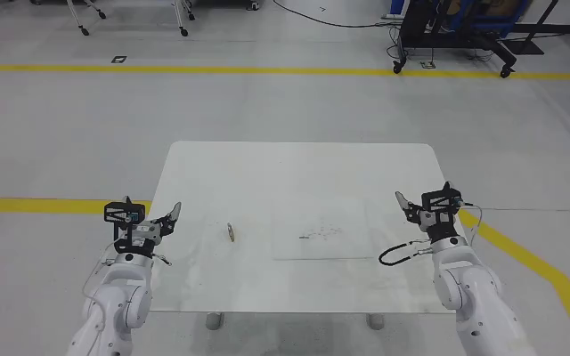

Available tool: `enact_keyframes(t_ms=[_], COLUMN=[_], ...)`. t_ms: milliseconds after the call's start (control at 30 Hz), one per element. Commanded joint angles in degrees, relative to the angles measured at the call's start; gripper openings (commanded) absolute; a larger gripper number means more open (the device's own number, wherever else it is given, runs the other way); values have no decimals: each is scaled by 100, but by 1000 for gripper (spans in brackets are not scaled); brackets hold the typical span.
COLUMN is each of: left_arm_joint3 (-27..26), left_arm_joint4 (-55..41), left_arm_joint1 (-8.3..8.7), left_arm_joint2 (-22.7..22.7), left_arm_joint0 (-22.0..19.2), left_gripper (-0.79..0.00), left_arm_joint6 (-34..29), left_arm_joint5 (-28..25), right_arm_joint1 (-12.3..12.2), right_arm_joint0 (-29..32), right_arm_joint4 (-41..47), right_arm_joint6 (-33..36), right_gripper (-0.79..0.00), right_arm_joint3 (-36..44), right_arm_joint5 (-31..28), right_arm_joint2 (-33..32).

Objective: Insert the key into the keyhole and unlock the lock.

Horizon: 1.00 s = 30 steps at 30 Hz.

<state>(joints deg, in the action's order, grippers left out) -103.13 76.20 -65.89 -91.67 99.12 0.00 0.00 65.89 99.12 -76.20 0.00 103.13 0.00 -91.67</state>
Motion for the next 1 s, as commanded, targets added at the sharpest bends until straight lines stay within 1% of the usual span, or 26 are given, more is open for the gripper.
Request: enact_keyframes(t_ms=[0,100,133,167,267,333,367,800,833,900,967], left_arm_joint3=[0,0,0,0,0,0,0,0,0,0,0], left_arm_joint4=[0,0,0,0,0,0,0,0,0,0,0], left_arm_joint1=[0,0,0,0,0,0,0,0,0,0,0], left_arm_joint2=[0,0,0,0,0,0,0,0,0,0,0], left_arm_joint0=[0,0,0,0,0,0,0,0,0,0,0], left_gripper=[0,0,0,0,0,0,0,0,0,0,0], left_arm_joint6=[0,0,0,0,0,0,0,0,0,0,0], left_arm_joint5=[0,0,0,0,0,0,0,0,0,0,0], right_arm_joint1=[0,0,4,15,57,89,105,107,111,117,127], right_arm_joint0=[0,0,-24,-129,-546,-804,-909,-905,-926,-1165,-1451], right_arm_joint4=[0,0,-35,-17,418,398,402,427,488,656,1024], right_arm_joint6=[0,0,80,202,442,610,705,709,720,777,681], right_gripper=[0,0,0,0,0,0,0,0,0,0,0], right_arm_joint3=[0,0,-26,-65,-362,-552,-640,-661,-728,-1077,-1524], right_arm_joint5=[0,0,-98,-285,-1086,-1306,-1358,-1408,-1536,-2074,-2806], right_arm_joint2=[0,0,106,296,837,1178,1321,1346,1398,1549,1678])
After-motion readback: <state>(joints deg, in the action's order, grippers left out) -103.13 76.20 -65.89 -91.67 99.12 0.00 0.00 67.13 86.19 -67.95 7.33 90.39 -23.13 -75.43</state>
